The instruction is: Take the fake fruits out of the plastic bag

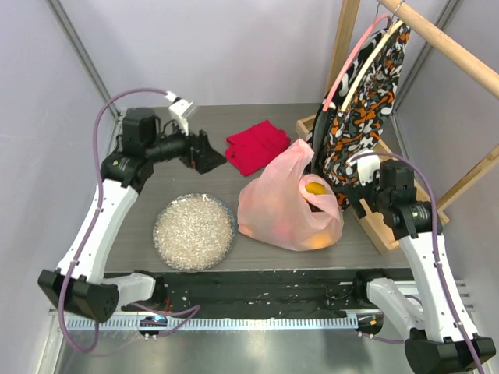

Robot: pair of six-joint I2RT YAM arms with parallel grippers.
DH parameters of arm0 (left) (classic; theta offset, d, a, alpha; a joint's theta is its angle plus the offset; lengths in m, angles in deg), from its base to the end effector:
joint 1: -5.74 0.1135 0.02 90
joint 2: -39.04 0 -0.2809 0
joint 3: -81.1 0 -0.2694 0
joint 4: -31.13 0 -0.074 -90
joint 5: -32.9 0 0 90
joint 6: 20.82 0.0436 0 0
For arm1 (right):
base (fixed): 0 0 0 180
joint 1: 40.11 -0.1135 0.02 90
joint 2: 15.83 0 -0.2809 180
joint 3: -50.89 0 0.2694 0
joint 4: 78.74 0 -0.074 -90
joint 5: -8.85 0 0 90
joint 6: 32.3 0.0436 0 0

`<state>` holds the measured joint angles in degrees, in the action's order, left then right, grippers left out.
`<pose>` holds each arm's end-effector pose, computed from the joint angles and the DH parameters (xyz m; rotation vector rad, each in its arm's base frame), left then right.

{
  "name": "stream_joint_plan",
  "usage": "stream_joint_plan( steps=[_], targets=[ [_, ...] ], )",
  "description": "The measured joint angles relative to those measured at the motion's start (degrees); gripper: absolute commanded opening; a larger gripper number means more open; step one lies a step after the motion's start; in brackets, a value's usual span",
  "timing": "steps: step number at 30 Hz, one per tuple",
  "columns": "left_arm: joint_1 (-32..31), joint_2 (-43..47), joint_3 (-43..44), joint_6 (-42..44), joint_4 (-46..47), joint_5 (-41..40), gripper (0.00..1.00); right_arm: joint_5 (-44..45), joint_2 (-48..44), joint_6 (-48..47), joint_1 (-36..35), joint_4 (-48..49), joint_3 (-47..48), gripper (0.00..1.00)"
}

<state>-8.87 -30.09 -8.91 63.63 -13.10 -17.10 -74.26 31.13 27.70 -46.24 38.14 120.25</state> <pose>0.2545 -0.0953 0.4293 0.6141 1.8920 -0.9158 0.1659 0.0126 0.3450 -0.6527 2.2060 -0.3536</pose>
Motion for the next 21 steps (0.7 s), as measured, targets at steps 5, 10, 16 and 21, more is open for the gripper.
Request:
stream_joint_plan(
  steps=[5, 10, 16, 21],
  targets=[
    [-12.50, -9.51, 13.75, -0.09, 0.74, 0.50, 0.91, -6.43, -3.15, -7.17, -0.02, -7.72, 5.86, 0.97],
    [-20.79, -15.65, 17.84, -2.27, 3.72, -3.19, 0.89, -15.91, -4.42, -12.63, -0.02, -15.69, 17.03, 0.96],
    [-21.55, -21.20, 19.28, -6.56, 6.27, -7.89, 0.89, -25.07, -0.94, -12.68, -0.02, -21.97, 30.40, 0.96],
    [-23.19, -22.88, 20.90, -8.17, 7.58, -7.67, 0.86, -32.50, 5.60, -12.41, -0.02, -24.33, 36.00, 0.96]
  ],
)
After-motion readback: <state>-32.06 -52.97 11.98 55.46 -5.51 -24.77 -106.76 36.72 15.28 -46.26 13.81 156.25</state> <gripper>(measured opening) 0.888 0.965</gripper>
